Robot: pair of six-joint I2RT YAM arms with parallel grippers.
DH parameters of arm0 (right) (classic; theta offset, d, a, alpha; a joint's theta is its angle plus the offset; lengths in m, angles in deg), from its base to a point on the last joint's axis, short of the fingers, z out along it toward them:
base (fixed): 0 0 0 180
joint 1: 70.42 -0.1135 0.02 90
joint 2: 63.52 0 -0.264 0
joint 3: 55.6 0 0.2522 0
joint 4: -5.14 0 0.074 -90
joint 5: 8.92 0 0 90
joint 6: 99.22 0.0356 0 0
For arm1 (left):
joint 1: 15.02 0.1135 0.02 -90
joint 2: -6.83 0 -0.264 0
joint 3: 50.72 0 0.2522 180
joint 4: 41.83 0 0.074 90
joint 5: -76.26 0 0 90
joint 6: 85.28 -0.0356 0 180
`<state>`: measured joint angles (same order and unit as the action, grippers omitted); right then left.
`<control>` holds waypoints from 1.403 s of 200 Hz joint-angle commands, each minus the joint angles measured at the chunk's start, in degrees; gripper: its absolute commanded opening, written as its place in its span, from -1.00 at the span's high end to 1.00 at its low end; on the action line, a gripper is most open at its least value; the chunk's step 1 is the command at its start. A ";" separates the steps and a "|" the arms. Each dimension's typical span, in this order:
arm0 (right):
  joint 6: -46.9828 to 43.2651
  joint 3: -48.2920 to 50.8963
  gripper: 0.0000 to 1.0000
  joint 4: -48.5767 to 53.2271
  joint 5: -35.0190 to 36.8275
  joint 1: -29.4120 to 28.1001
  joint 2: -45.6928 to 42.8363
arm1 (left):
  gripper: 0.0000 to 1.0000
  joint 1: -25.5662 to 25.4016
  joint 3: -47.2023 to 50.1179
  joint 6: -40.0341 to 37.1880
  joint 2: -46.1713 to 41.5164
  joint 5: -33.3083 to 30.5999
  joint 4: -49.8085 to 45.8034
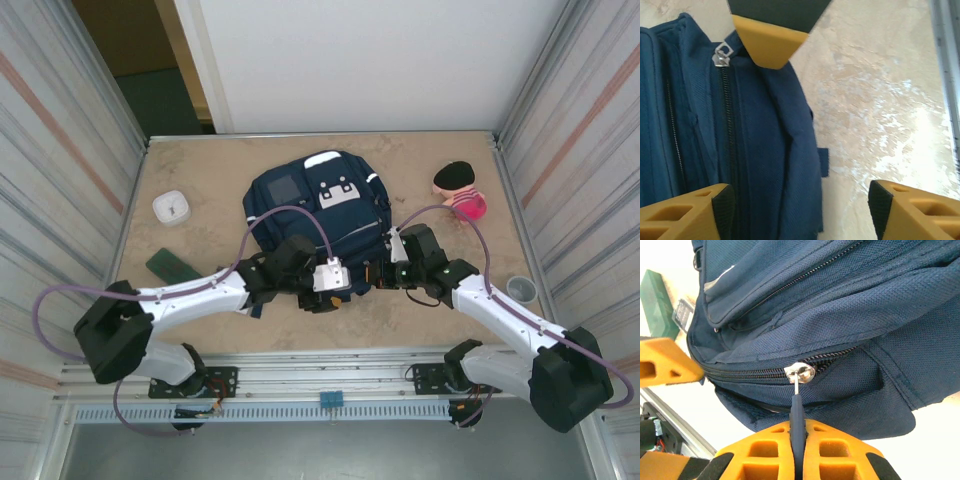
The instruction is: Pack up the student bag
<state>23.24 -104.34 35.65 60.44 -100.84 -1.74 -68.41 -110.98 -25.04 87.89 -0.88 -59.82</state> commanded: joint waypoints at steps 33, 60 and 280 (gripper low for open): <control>-1.85 -1.04 1.00 -0.56 -2.61 -0.78 -0.15 | -0.48 -0.32 -2.89 1.92 3.21 -0.11 10.02; -2.21 -1.57 1.00 -0.41 -3.61 -1.05 -0.10 | -0.26 -0.33 -4.40 1.87 6.14 -5.70 11.89; -9.15 -2.22 1.00 -0.71 -8.08 13.32 -0.94 | -0.37 -0.65 2.53 0.93 -12.45 -6.35 -0.79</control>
<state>15.53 -104.52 35.35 51.59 -85.36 1.60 -64.98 -106.08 -28.58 74.95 -2.39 -64.15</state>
